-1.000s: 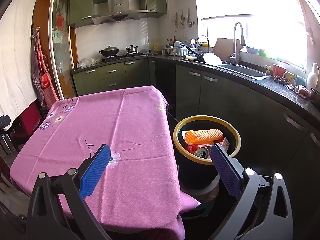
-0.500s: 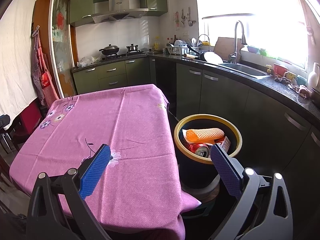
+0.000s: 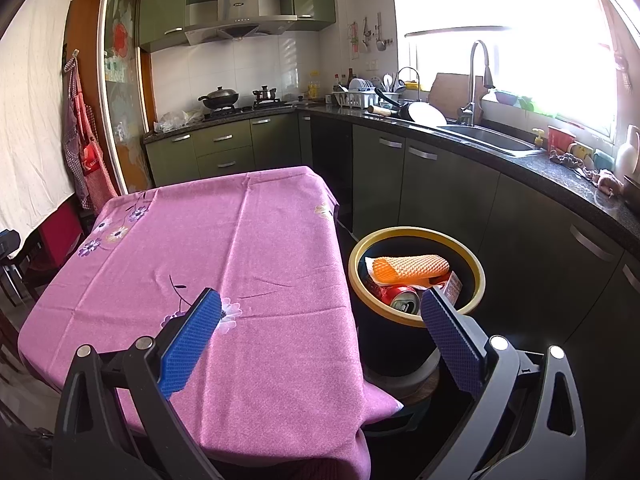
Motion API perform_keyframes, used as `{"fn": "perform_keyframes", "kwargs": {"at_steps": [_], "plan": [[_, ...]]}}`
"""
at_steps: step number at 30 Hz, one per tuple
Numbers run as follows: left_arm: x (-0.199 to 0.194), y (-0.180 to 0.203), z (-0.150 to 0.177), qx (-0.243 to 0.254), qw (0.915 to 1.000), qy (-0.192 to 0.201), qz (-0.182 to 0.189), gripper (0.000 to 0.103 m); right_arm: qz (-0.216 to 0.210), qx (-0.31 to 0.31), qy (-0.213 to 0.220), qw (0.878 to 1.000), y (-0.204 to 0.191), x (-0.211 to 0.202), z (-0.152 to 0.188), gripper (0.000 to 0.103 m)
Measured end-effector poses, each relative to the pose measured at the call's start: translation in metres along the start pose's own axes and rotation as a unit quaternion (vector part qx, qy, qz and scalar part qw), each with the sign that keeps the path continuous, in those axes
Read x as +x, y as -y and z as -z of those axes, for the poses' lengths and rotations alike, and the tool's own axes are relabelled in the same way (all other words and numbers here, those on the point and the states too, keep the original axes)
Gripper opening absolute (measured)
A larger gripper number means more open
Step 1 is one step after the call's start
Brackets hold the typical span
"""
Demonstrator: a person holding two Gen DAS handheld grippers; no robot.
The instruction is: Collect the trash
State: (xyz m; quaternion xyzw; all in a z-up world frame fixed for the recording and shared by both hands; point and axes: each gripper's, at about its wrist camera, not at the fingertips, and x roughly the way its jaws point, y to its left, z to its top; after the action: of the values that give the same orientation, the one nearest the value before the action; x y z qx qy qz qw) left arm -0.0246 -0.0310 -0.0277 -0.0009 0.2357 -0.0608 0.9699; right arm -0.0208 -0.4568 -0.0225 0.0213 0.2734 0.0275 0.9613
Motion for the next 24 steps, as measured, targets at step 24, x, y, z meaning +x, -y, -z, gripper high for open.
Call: {"fn": "perform_keyframes", "kwargs": {"at_steps": [24], "plan": [[0.0029,0.0016,-0.0005,-0.004,1.0,0.006,-0.001,0.097,-0.002,-0.002,-0.006,1.0,0.0008,0.0036,-0.0002,0.098]]}}
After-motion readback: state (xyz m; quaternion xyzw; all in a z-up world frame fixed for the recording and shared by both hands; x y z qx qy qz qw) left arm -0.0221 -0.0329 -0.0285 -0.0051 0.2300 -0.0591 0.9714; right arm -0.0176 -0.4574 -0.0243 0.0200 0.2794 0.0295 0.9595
